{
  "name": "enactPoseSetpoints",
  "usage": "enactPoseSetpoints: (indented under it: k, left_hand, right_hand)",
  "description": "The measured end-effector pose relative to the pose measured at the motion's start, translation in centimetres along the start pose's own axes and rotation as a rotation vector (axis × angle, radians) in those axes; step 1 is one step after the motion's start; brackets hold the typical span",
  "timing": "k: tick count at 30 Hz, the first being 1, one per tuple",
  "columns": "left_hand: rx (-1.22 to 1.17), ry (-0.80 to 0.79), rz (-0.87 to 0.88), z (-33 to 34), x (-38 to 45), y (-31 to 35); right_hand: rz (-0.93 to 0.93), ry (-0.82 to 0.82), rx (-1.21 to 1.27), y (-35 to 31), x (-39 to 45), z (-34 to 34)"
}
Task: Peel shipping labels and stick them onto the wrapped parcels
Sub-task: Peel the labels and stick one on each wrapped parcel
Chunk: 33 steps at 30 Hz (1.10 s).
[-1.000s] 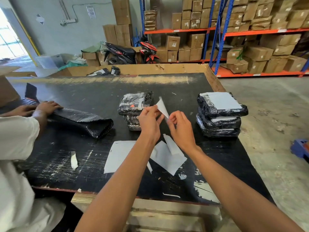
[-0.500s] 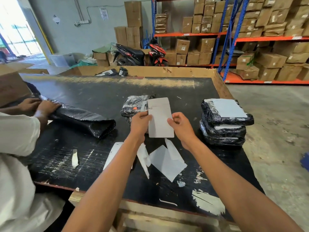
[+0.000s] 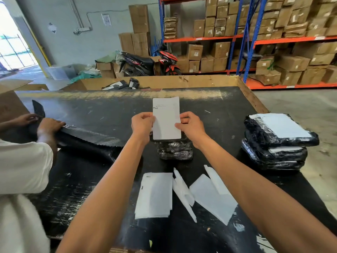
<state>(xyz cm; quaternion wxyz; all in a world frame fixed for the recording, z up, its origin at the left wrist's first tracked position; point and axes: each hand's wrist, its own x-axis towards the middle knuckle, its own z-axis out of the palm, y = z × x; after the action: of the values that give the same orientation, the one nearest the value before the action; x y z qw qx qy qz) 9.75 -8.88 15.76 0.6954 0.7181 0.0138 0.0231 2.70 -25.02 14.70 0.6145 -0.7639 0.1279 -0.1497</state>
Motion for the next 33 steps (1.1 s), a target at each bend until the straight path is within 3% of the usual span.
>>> enactPoseSetpoints:
  k: [12,21,24,28,33]
  left_hand:
    - [-0.003,-0.098,-0.031,-0.1,4.3,-2.6]
    - [0.172,-0.183,0.221,-0.4,4.1,-4.5]
    - [0.305,-0.171,0.317,-0.4,3.7,-4.8]
    - [0.406,-0.17,0.31,-0.6,4.6,-4.7]
    - [0.637,-0.283,0.555,-0.4,6.7,-4.7]
  right_hand:
    - [-0.127,0.116,-0.407,0.7,2.2,3.0]
    - [-0.199,0.256,-0.527,1.2,1.4,3.4]
    - [-0.312,0.289,-0.646,1.7,1.4,3.2]
    - [-0.479,0.177,-0.83,2.2,1.4,3.0]
    - [-0.355,0.009,-0.939,2.2,2.8,2.4]
